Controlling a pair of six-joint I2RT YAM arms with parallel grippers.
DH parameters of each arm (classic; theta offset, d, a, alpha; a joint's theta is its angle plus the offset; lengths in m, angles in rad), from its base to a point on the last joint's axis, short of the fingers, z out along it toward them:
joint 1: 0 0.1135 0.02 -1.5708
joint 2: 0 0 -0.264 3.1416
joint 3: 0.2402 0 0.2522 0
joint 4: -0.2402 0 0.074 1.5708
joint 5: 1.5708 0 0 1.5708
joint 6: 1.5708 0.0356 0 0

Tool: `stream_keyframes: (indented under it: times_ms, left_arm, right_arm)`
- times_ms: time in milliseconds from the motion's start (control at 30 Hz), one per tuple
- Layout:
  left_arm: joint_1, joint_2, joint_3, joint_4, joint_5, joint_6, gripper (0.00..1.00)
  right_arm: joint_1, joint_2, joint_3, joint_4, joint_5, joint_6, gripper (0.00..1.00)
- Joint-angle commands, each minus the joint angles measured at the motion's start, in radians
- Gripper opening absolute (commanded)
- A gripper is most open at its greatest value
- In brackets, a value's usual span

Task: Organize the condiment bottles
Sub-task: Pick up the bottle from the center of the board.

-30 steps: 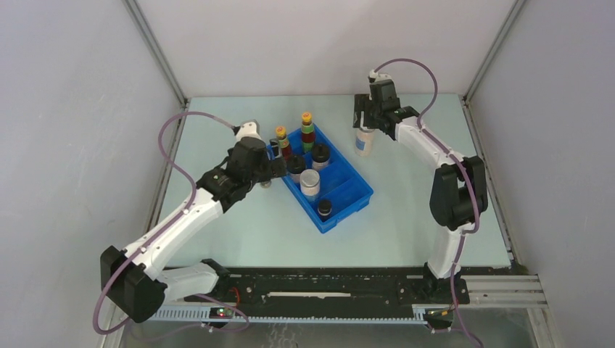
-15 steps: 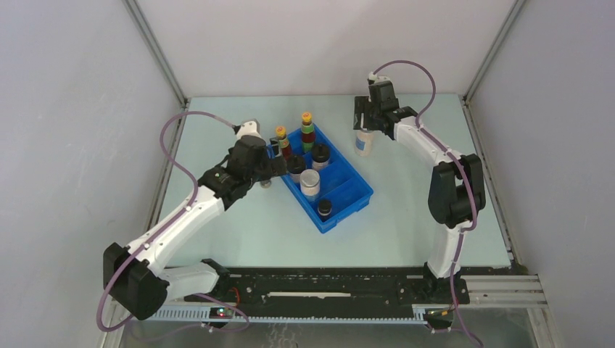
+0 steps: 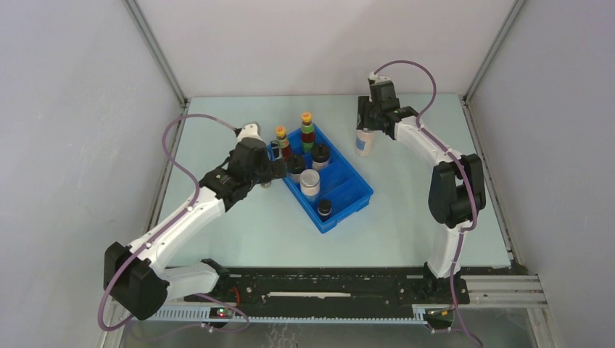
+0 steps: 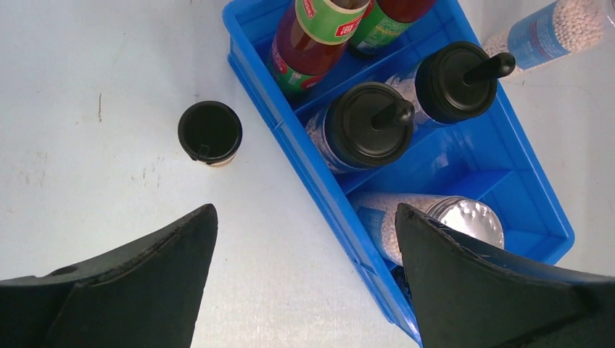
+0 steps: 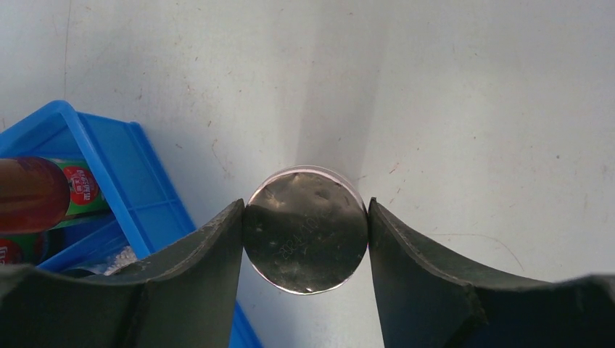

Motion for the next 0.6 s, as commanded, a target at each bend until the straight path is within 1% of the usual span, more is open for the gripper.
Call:
stream_keyframes:
  times_ms: [0, 100, 133, 300, 333, 567]
  left_arm:
    - [0.01, -0.007, -0.027, 0.033, 0.008, -0.008, 0.97]
    - [0.011, -0.005, -0.031, 0.035, 0.01, -0.008, 0.97]
    - [0.013, -0.005, -0.033, 0.035, 0.01, -0.009, 0.97]
    - [0.016, -0.005, -0.04, 0.035, 0.007, -0.008, 0.97]
    - [0.017, -0.005, -0.042, 0.037, 0.006, -0.008, 0.97]
    - [0.021, -0.013, -0.055, 0.038, 0.0, -0.014, 0.97]
  right_arm:
    - [-0.013, 0.018, 0.018, -0.012, -0.004, 0.012, 0.6]
    - [-0.015, 0.018, 0.018, -0.011, -0.007, 0.012, 0.45]
    - [-0.016, 0.017, 0.018, -0.012, -0.009, 0.011, 0.39]
    - [-0.019, 0.006, 0.022, -0.012, -0.003, 0.01, 0.02]
    - [-0.019, 0.005, 0.022, -0.011, -0.001, 0.009, 0.0]
    - [-0.019, -0.027, 0.026, 0.0, 0.011, -0.004, 0.0]
